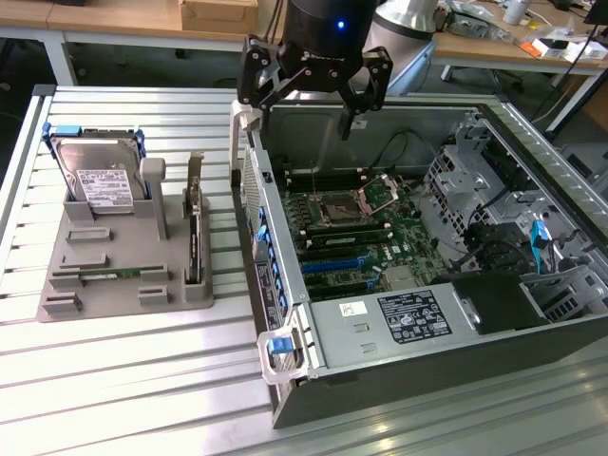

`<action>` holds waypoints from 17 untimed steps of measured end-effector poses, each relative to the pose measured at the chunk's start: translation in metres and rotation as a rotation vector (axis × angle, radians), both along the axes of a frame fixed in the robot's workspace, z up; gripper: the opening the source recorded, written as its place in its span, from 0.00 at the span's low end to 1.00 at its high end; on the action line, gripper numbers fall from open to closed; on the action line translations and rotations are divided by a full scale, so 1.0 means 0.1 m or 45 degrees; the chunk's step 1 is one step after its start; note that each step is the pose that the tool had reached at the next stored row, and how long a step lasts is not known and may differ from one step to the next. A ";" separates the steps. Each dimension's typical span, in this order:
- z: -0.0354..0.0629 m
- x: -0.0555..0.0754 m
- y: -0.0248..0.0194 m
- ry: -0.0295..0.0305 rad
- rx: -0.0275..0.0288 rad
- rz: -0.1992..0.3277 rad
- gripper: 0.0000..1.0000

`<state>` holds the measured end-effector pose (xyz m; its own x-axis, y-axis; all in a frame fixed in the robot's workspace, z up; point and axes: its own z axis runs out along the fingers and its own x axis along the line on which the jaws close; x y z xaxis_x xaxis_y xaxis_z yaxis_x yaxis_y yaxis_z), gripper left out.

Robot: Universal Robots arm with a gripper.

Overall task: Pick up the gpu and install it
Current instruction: 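Reach for the gpu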

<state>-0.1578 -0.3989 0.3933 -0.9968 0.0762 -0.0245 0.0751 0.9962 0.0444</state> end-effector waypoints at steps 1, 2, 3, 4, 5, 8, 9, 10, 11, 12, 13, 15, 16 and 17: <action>0.000 -0.01 0.000 0.0000 0.0001 0.000 0.99; 0.000 -0.02 0.000 0.0000 0.0001 0.000 0.99; 0.000 -0.03 0.000 0.0000 0.0001 0.000 0.99; 0.000 -0.03 0.000 0.0000 0.0000 0.000 0.99; 0.000 -0.04 0.000 0.0000 0.0001 0.000 0.99; 0.000 -0.05 0.000 0.0001 0.0000 0.000 0.99; 0.000 -0.06 0.000 0.0000 0.0000 0.000 0.99; 0.000 -0.06 0.000 0.0001 -0.0001 0.000 0.99; 0.000 -0.07 0.000 0.0000 0.0000 0.000 0.99; 0.000 -0.07 0.000 0.0000 -0.0001 0.000 0.99; 0.000 -0.09 0.000 0.0001 -0.0005 0.000 0.99; 0.000 -0.10 0.000 0.0000 -0.0012 0.000 0.99; 0.000 -0.10 0.000 0.0001 -0.0015 0.000 0.99; 0.000 -0.10 0.000 0.0000 -0.0018 0.000 0.99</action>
<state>-0.1683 -0.3989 0.3933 -0.9968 0.0762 -0.0246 0.0751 0.9963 0.0430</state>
